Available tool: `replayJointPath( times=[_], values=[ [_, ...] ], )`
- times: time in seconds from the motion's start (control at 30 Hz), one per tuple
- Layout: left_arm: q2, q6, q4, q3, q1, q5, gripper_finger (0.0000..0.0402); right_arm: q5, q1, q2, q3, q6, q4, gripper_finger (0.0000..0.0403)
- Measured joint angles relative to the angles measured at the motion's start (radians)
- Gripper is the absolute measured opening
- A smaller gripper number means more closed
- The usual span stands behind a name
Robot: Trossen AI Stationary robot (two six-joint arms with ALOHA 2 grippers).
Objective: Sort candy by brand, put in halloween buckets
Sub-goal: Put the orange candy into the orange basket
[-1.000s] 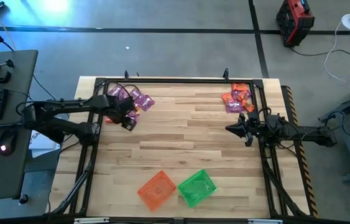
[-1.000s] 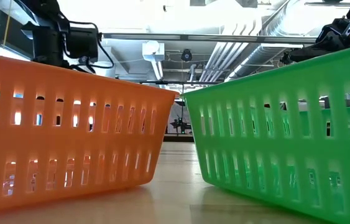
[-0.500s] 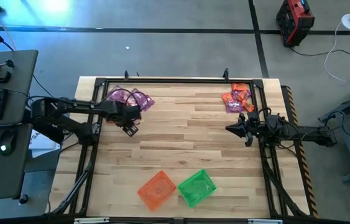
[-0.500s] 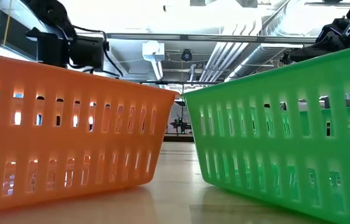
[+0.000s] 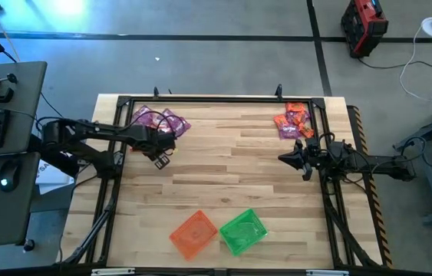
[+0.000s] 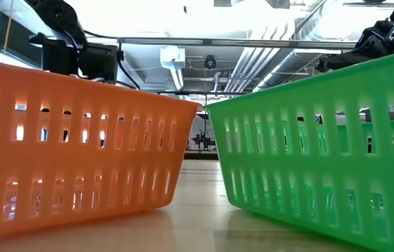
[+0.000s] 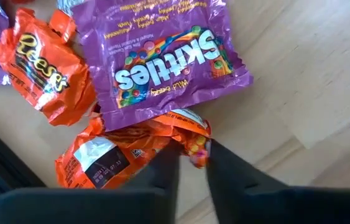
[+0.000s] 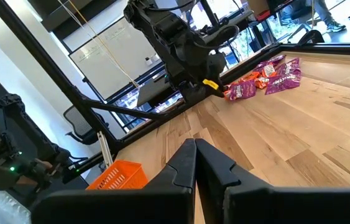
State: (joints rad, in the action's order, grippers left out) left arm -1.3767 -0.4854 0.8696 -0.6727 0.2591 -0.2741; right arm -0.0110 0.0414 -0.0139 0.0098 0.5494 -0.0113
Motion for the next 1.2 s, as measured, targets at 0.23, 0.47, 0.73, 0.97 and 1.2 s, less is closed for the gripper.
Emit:
replayJointPath(
  times=[0.23,0.47,0.73,0.97,1.2],
  values=[
    [0.159,-0.003,0.134,-0.040,-0.008,0.063,0.0006,0.000,0.000,0.000,0.000,0.000,0.000,0.0000],
    [0.375,0.026,0.162,-0.162,-0.073,0.260,0.0001,0.000,0.000,0.000,0.000,0.000,0.000,0.0000],
    [0.461,-0.109,-0.083,-0.226,-0.374,0.439,0.0001,0.000,0.000,0.000,0.000,0.000,0.000,0.0000],
    [0.250,-0.252,-0.492,-0.226,-0.687,0.441,0.0000,0.000,0.000,0.000,0.000,0.000,0.000,0.0000],
    [-0.044,-0.506,-0.852,-0.225,-0.838,0.383,0.0000,0.000,0.000,0.000,0.000,0.000,0.000,0.0000]
  ],
)
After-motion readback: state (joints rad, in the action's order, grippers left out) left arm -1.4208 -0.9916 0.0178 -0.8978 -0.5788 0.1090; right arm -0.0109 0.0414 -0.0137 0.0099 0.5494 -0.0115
